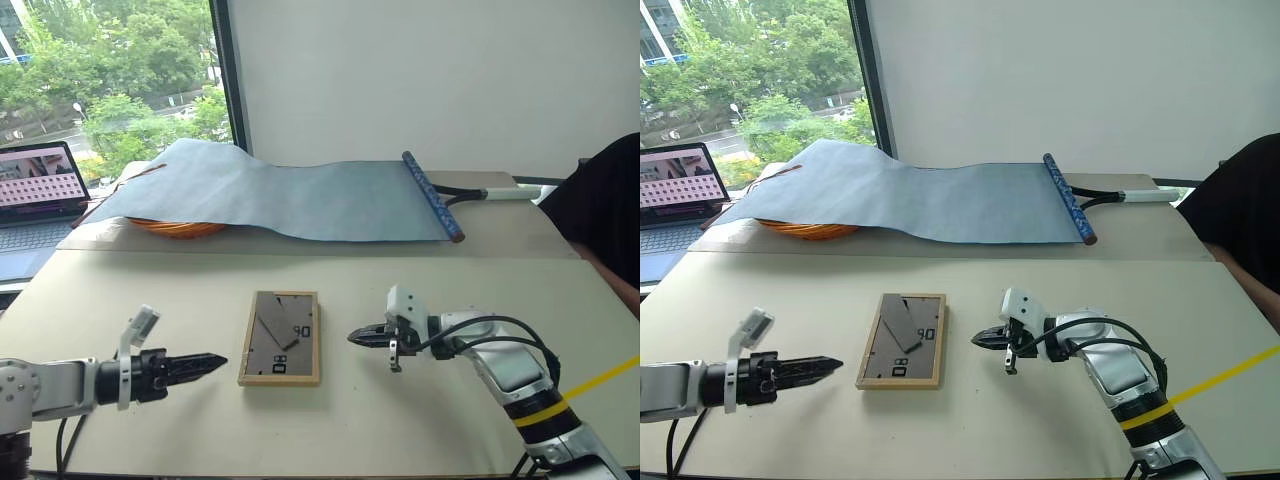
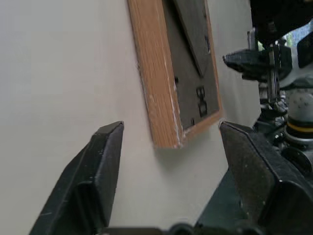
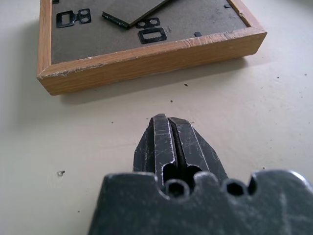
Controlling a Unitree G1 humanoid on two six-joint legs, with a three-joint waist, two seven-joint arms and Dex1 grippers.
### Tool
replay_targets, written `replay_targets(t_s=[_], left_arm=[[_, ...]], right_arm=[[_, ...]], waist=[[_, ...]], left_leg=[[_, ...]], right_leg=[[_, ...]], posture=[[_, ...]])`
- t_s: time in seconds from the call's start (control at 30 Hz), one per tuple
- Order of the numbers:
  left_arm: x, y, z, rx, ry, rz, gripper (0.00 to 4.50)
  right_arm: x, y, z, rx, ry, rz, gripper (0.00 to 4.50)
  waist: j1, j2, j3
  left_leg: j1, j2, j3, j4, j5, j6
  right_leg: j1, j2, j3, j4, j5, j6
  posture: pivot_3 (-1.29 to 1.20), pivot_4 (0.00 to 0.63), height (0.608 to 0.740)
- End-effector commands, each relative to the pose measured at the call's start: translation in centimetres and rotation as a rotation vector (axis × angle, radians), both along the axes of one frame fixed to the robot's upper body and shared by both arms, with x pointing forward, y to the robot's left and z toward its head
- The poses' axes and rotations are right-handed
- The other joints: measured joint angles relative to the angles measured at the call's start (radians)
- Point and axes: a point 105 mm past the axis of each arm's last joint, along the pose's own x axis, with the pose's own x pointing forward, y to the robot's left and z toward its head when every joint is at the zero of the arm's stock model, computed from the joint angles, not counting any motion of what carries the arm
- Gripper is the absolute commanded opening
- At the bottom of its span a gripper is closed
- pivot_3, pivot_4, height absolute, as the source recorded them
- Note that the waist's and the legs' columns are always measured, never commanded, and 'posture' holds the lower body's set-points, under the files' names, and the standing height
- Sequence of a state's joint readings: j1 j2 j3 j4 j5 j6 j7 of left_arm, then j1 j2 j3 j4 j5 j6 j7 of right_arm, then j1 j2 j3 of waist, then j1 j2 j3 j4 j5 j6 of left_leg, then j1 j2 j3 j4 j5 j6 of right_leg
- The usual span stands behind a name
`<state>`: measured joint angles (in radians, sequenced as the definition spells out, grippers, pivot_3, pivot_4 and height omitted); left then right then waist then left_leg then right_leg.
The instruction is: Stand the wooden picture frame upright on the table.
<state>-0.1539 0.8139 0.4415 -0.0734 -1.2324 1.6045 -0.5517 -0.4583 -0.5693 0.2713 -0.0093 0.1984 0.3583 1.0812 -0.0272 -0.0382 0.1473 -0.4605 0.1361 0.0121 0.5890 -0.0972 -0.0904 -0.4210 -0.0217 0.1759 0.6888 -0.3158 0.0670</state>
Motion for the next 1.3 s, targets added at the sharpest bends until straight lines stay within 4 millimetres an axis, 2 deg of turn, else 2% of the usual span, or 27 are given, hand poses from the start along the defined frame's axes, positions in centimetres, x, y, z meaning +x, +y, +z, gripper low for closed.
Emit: replay_targets(t_s=[0.03, 0.3, 0.43, 0.67, 0.73, 0.77, 0.83, 0.9, 1.03, 1.2, 1.3], left_arm=[[0.3, -1.7, -1.2, 0.022, 0.040, -0.044, 4.48], [2.8, -6.6, -1.9, -0.072, 0.041, -0.093, 4.48], [2.6, -8.4, -1.7, -0.143, 0.047, -0.141, 4.48], [2.6, -8.9, -1.2, -0.206, 0.039, -0.129, 4.48], [2.6, -7.9, -1.0, -0.198, 0.033, -0.104, 3.93], [2.6, -7.6, -0.9, -0.195, 0.031, -0.095, 3.85], [2.6, -7.3, -0.5, -0.203, 0.020, -0.094, 3.00], [2.7, -7.1, 0.0, -0.218, 0.005, -0.095, 2.33], [3.2, -6.7, 0.8, -0.241, -0.014, -0.080, 1.09], [3.0, -6.0, 1.9, -0.273, -0.038, -0.094, 1.11], [2.6, -6.0, 2.3, -0.259, -0.049, -0.127, 1.11]], right_arm=[[0.3, 0.9, 0.8, 0.000, -0.056, 0.040, 0.00], [-0.1, 3.1, -0.3, 0.027, -0.037, 0.097, 0.00], [-0.3, 3.8, -0.4, 0.037, -0.033, 0.108, 0.00], [-0.5, 4.0, -0.6, 0.044, -0.032, 0.105, 0.00], [-0.4, 3.9, -0.6, 0.041, -0.034, 0.098, 0.00], [-0.4, 3.8, -0.6, 0.040, -0.035, 0.096, 0.00], [-0.2, 3.6, -0.4, 0.039, -0.045, 0.088, 0.00], [0.1, 3.3, 0.1, 0.044, -0.054, 0.077, 0.00], [0.7, 1.7, 2.7, 0.101, -0.047, 0.029, 0.00], [1.3, 0.2, 7.1, 0.245, -0.001, -0.050, 0.00], [0.9, 1.1, 9.7, 0.373, 0.093, -0.037, 0.00]], waist=[[0.006, 0.000, 0.000], [0.039, 0.001, -0.001], [0.042, 0.001, -0.001], [0.039, 0.001, -0.001], [0.037, 0.001, -0.001], [0.036, 0.001, -0.001], [0.031, 0.001, -0.001], [0.026, 0.001, -0.001], [0.021, 0.000, -0.001], [0.017, 0.000, 0.000], [0.009, 0.000, 0.000]], left_leg=[[0.001, 0.000, 0.000, 0.000, 0.000, 0.000], [0.001, -0.003, -0.002, 0.002, 0.000, 0.000], [0.001, -0.004, -0.003, 0.002, 0.000, 0.000], [0.001, -0.004, -0.004, 0.002, 0.000, 0.000], [0.001, -0.004, -0.004, 0.001, 0.000, 0.000], [0.001, -0.004, -0.004, 0.001, 0.000, 0.000], [0.001, -0.004, -0.005, 0.001, 0.000, 0.000], [0.001, -0.004, -0.005, 0.000, 0.000, -0.001], [0.001, -0.004, -0.006, 0.000, 0.000, -0.001], [0.000, -0.004, -0.006, 0.000, 0.000, -0.001], [0.000, -0.004, -0.007, -0.001, 0.000, -0.001]], right_leg=[[0.000, 0.000, 0.000, 0.000, 0.000, 0.000], [0.003, -0.001, 0.000, -0.003, 0.002, 0.000], [0.004, -0.002, 0.000, -0.003, 0.002, 0.001], [0.009, -0.001, 0.000, -0.003, 0.002, 0.001], [0.009, -0.001, 0.000, -0.003, 0.002, 0.001], [0.009, -0.001, 0.000, -0.003, 0.002, 0.001], [0.008, -0.001, 0.000, -0.003, 0.002, 0.001], [0.008, -0.001, -0.001, -0.003, 0.002, 0.000], [0.008, -0.001, -0.001, -0.003, 0.002, 0.000], [0.008, -0.001, -0.001, -0.003, 0.002, 0.000], [0.008, -0.001, -0.002, -0.003, 0.002, 0.000]], posture=[[0.00, 0.150, 0.704], [0.00, 0.150, 0.704], [0.00, 0.150, 0.704], [0.00, 0.150, 0.704], [0.00, 0.150, 0.704], [0.00, 0.150, 0.704], [0.00, 0.150, 0.704], [0.00, 0.150, 0.704], [0.00, 0.150, 0.704], [0.00, 0.150, 0.704], [0.00, 0.150, 0.704]])
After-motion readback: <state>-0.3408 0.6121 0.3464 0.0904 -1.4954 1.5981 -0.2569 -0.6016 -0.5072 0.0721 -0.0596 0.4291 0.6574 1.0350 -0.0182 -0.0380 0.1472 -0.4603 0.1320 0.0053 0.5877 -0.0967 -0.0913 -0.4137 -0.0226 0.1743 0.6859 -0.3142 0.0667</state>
